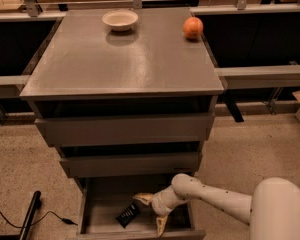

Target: Pick rxbar blueberry from bottom drawer and place on counter

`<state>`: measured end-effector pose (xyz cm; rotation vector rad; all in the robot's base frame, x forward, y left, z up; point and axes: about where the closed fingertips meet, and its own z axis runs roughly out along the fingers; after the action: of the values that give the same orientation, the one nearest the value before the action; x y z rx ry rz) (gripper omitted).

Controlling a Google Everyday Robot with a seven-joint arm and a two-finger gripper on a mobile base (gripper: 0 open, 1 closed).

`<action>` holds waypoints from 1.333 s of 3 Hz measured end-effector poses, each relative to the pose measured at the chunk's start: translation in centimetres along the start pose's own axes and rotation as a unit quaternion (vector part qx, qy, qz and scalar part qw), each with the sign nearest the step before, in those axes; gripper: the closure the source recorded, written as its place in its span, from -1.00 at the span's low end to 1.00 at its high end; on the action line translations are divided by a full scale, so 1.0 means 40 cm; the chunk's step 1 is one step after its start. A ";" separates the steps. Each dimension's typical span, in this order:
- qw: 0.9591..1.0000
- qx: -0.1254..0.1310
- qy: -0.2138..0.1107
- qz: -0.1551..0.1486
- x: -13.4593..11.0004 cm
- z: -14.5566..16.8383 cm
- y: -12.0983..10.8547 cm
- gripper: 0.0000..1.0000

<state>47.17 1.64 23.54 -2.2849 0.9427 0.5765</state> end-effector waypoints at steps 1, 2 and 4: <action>0.997 0.046 -0.019 0.056 0.023 0.000 -0.036 -1.00; 0.982 0.110 -0.042 0.144 0.032 -0.005 -0.072 -1.00; 0.938 0.155 -0.088 0.298 0.073 0.038 -0.112 -1.00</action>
Offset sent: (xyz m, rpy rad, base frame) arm 0.0561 0.0042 0.0121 0.2680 0.2449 -0.5807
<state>52.14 3.82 22.33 -1.6221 1.5242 0.7993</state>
